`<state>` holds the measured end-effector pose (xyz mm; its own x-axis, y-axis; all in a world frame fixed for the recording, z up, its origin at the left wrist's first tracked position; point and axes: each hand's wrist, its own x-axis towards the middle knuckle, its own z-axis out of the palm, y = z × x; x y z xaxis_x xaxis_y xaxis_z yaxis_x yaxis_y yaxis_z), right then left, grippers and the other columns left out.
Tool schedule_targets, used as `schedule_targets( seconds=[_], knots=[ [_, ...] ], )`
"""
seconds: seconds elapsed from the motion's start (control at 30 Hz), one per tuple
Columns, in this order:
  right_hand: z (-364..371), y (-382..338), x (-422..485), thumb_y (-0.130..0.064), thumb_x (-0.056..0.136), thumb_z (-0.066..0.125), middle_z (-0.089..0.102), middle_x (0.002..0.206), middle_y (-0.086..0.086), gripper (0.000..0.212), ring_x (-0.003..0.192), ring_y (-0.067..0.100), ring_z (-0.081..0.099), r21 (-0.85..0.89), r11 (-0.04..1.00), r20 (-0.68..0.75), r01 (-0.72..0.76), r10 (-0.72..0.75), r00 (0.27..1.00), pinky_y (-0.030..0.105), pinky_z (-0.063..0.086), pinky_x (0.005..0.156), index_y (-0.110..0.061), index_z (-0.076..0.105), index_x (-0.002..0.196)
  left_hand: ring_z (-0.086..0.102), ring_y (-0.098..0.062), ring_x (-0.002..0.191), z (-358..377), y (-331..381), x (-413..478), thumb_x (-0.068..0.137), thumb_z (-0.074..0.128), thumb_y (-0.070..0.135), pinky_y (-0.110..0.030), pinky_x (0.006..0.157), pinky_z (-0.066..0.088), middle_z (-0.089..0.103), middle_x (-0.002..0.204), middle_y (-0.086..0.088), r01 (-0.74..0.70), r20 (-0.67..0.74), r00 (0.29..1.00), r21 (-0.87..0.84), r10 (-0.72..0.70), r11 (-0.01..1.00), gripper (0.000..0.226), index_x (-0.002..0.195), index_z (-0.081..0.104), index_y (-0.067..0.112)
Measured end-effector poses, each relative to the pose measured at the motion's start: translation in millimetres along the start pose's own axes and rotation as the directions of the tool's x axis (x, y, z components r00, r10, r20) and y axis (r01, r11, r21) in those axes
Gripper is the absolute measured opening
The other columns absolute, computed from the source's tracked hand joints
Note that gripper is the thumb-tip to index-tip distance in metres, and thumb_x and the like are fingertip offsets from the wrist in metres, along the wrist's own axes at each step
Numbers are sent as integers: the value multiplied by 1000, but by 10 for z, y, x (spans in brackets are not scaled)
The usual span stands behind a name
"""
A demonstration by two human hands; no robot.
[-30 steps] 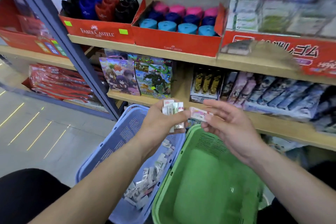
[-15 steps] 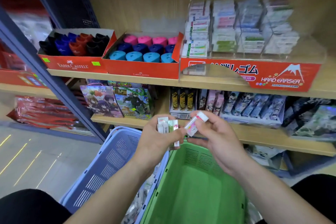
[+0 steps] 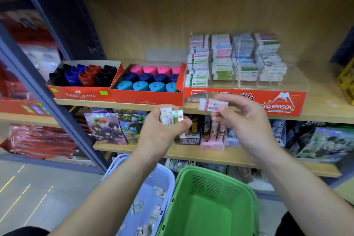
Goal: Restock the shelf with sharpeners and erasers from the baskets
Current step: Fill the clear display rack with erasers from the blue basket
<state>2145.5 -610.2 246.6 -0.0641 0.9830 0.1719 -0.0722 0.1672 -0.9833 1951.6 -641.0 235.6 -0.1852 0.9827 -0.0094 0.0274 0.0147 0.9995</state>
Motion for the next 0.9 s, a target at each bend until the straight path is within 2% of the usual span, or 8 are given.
schedule_targets(
  seconds=[0.1, 0.23, 0.33, 0.47, 0.63, 0.7, 0.77, 0.9],
  knots=[
    [45, -320, 415, -1, 95, 65, 73, 101, 4, 21, 83, 21, 76, -79, 995, -13, 67, -68, 998, 27, 62, 75, -19, 73, 102, 70, -22, 71, -88, 143, 97, 82, 83, 11, -43, 71, 59, 71, 82, -14, -33, -17, 999, -24, 33, 999, 34, 108, 61, 12],
    [140, -406, 1064, -16, 88, 75, 71, 86, -4, 14, 73, 10, 69, -451, 875, -56, 175, -223, 973, 30, 55, 71, -29, 69, 89, 71, -25, 79, -196, 263, 180, 82, 82, 11, -41, 73, 64, 69, 92, -14, -29, -41, 999, -87, 25, 996, 39, 113, 59, 9],
    [203, -330, 1373, -17, 87, 76, 69, 74, -7, 12, 73, 5, 64, -577, 809, -37, 115, -167, 985, 26, 49, 71, -26, 69, 89, 73, -28, 85, -279, 289, 222, 82, 82, 14, -39, 71, 64, 70, 102, -17, -16, -64, 998, -120, 8, 993, 39, 114, 60, 11],
    [229, -261, 1474, -17, 87, 78, 69, 79, -9, 8, 75, 4, 64, -622, 775, -19, 108, -153, 988, 21, 44, 68, -23, 73, 86, 73, -28, 88, -349, 289, 264, 83, 82, 12, -38, 71, 63, 69, 103, -16, 5, -70, 997, -158, -16, 987, 36, 114, 63, 10],
    [320, -189, 1438, -17, 87, 77, 71, 84, -3, 2, 85, 15, 67, -746, 641, 31, 181, -238, 971, 31, 53, 86, -16, 77, 89, 71, -23, 89, -380, 283, 285, 83, 80, 13, -33, 70, 62, 70, 103, -13, 14, -86, 996, -225, -34, 974, 34, 115, 67, 9],
    [314, -161, 1443, -17, 87, 76, 68, 86, -1, 7, 103, 18, 63, -776, 598, 42, 201, -269, 962, 29, 45, 98, -14, 79, 94, 73, -24, 90, -383, 289, 277, 84, 78, 12, -33, 71, 62, 72, 105, -15, 20, -82, 996, -259, -42, 966, 34, 116, 66, 8],
    [291, -148, 1450, -19, 87, 76, 64, 88, -2, 8, 117, 20, 56, -801, 559, 63, 214, -278, 958, 27, 40, 98, -15, 79, 94, 74, -27, 93, -382, 298, 264, 86, 76, 9, -34, 70, 62, 73, 107, -17, 29, -73, 996, -299, -53, 954, 31, 115, 66, 9],
    [281, -184, 1398, -17, 85, 79, 62, 71, -10, 6, 72, 6, 60, -739, 646, -9, 191, -293, 956, 31, 55, 82, -16, 76, 91, 76, -28, 93, -364, 340, 234, 88, 73, 3, -34, 68, 63, 75, 105, -15, 51, -80, 993, -369, -87, 928, 24, 109, 66, 12]
  ],
)
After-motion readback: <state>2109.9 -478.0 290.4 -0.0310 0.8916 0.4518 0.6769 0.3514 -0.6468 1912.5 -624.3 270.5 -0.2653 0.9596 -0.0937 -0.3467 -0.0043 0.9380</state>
